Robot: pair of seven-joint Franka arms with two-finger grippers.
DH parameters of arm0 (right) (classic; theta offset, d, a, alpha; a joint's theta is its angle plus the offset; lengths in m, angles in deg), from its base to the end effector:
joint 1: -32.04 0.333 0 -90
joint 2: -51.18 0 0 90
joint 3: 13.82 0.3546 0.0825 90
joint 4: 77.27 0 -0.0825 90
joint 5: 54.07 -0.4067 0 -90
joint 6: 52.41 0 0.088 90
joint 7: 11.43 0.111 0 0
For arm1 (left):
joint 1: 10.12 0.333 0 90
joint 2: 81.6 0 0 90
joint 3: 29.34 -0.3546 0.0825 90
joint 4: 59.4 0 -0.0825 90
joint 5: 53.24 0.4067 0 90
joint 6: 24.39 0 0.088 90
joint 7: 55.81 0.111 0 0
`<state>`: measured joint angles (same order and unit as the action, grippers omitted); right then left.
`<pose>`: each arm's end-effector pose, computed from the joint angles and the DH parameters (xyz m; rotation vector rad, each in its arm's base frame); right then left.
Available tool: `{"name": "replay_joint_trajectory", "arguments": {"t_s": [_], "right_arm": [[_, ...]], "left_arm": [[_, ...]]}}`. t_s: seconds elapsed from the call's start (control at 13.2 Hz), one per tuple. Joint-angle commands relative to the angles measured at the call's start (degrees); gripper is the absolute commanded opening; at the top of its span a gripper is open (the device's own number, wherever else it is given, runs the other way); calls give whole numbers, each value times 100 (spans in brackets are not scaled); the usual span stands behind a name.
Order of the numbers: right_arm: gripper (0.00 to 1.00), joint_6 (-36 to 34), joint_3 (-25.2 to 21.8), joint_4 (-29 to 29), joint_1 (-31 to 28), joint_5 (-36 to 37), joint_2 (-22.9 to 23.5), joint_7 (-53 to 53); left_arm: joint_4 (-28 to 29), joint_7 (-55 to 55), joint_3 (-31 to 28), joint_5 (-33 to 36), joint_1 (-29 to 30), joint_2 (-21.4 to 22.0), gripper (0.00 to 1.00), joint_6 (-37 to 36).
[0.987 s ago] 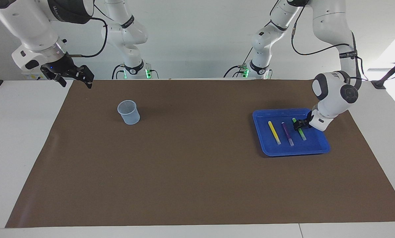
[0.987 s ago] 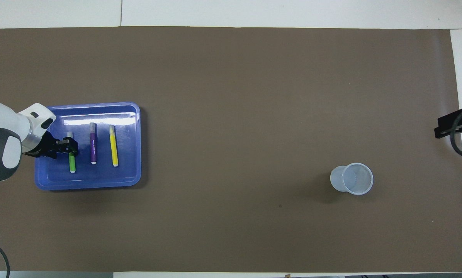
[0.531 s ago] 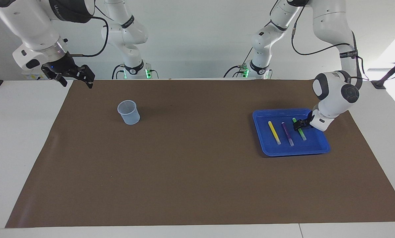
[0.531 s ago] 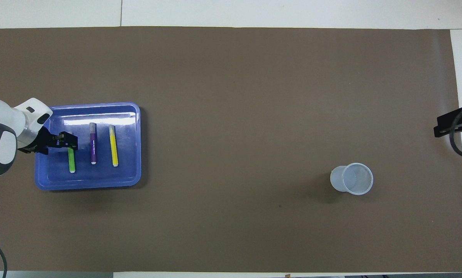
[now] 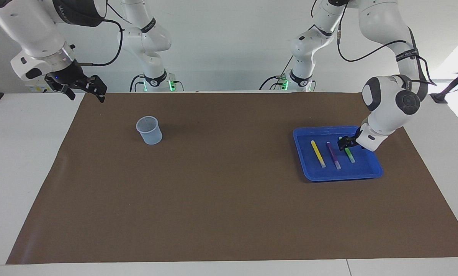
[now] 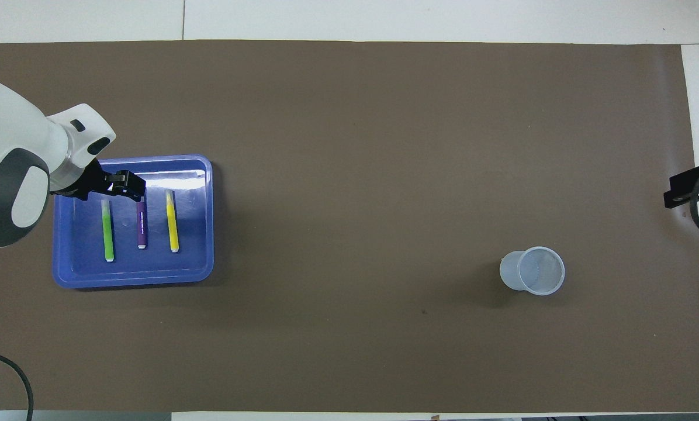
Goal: Right arm passes pens to left for tray arrangement
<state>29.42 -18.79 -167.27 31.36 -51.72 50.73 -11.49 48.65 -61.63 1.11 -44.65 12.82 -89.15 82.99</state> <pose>0.5548 -0.0601 0.6522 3.0970 -0.1559 -0.2121 0.5979 -0.0559 0.4605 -3.0469 0.1274 0.1742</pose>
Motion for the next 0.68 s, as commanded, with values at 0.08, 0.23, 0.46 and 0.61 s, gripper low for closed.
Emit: {"name": "replay_joint_trajectory", "arguments": {"t_s": [0.08,0.23,0.46,0.61], "right_arm": [[100,-54,-4,-53,-19,-121,-69,15],[100,-54,-4,-53,-28,-121,-69,15],[100,-62,-4,-53,-28,-121,-69,15],[100,-62,-4,-53,-28,-121,-69,15]], "left_arm": [[-231,-7,-56,-646,-122,560,100,-673],[-800,-15,-616,-718,-761,693,100,-1435],[-1505,-7,-2178,-735,-2384,780,100,-2281],[-1507,2,-2675,-980,-2881,1113,100,-2492]]}}
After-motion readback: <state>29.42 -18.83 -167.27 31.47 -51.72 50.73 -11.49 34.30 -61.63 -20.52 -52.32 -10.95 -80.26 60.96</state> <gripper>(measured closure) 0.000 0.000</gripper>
